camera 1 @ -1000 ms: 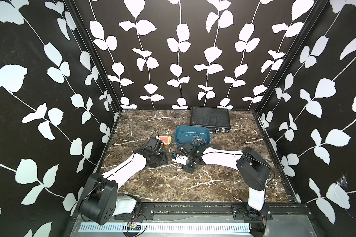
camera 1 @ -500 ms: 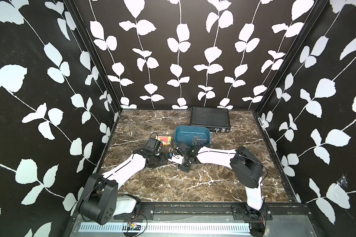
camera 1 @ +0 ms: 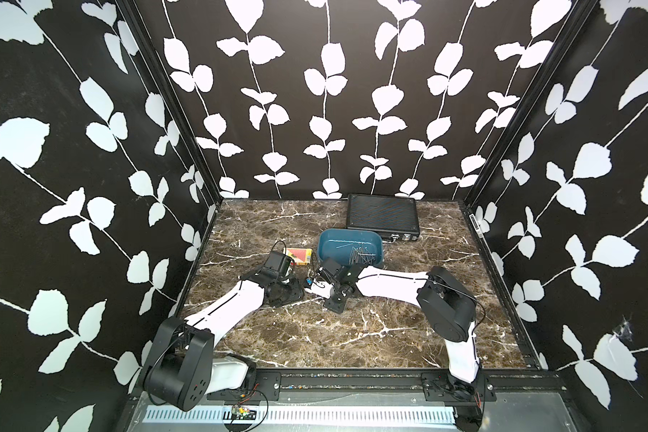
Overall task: Put the nails on the desktop into the storage box
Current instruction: Pick up the nail from the center of the board, then place the nail in the storage box.
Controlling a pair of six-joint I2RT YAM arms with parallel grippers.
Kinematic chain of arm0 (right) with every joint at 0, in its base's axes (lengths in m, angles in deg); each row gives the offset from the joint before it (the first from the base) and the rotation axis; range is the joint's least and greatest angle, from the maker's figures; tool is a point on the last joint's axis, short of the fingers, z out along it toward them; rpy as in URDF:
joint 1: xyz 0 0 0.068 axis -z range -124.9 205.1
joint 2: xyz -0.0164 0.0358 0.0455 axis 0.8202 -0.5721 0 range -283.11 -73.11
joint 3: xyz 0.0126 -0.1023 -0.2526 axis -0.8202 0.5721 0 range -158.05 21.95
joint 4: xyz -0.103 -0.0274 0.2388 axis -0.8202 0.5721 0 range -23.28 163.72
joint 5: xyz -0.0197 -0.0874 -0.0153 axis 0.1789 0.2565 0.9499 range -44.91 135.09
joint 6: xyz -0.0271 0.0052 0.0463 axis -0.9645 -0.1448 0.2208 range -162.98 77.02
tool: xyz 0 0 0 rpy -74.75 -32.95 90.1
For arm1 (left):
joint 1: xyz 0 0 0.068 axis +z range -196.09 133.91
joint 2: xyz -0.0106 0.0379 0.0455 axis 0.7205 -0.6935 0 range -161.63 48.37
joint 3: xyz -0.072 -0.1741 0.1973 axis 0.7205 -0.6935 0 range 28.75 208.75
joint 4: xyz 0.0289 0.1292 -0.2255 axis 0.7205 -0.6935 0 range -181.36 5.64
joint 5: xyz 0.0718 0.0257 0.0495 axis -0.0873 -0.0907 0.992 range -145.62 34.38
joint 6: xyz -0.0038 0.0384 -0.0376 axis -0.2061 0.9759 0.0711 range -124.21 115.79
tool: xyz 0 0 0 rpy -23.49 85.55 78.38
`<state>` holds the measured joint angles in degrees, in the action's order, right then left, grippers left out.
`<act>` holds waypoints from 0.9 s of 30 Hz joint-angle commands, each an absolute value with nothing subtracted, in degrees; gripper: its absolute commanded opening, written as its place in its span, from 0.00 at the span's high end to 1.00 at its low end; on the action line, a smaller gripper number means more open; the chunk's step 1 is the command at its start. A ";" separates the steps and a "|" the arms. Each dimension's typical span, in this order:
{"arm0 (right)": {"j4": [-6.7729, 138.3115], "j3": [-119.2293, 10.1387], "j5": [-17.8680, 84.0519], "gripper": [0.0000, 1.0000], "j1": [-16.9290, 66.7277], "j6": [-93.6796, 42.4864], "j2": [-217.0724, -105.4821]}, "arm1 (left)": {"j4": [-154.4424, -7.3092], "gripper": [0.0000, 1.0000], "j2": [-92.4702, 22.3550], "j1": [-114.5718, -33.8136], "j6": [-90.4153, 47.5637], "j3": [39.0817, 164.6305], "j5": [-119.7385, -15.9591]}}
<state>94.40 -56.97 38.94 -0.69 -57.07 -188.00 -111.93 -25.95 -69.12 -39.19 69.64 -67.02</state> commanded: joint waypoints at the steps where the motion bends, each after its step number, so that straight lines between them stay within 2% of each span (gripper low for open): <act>1: 95.70 -57.33 40.31 1.00 -0.58 -56.36 -184.17 | -112.13 0.46 -26.57 -68.70 -38.48 69.87 -67.74; 8: 95.95 -56.98 37.82 1.00 3.35 -51.35 -177.74 | -111.46 0.46 -27.54 -68.65 -38.31 70.50 -68.09; 15: 93.96 -57.38 35.06 1.00 12.12 -39.99 -172.74 | -109.85 0.46 -28.80 -68.68 -39.10 70.31 -69.14; 23: 93.24 -60.60 41.30 1.00 23.11 -22.81 -178.52 | -110.50 0.46 -28.55 -68.66 -39.34 70.63 -69.28; 27: 90.10 -60.48 42.59 1.00 25.65 -19.37 -182.44 | -111.49 0.46 -27.19 -68.67 -39.69 70.33 -68.94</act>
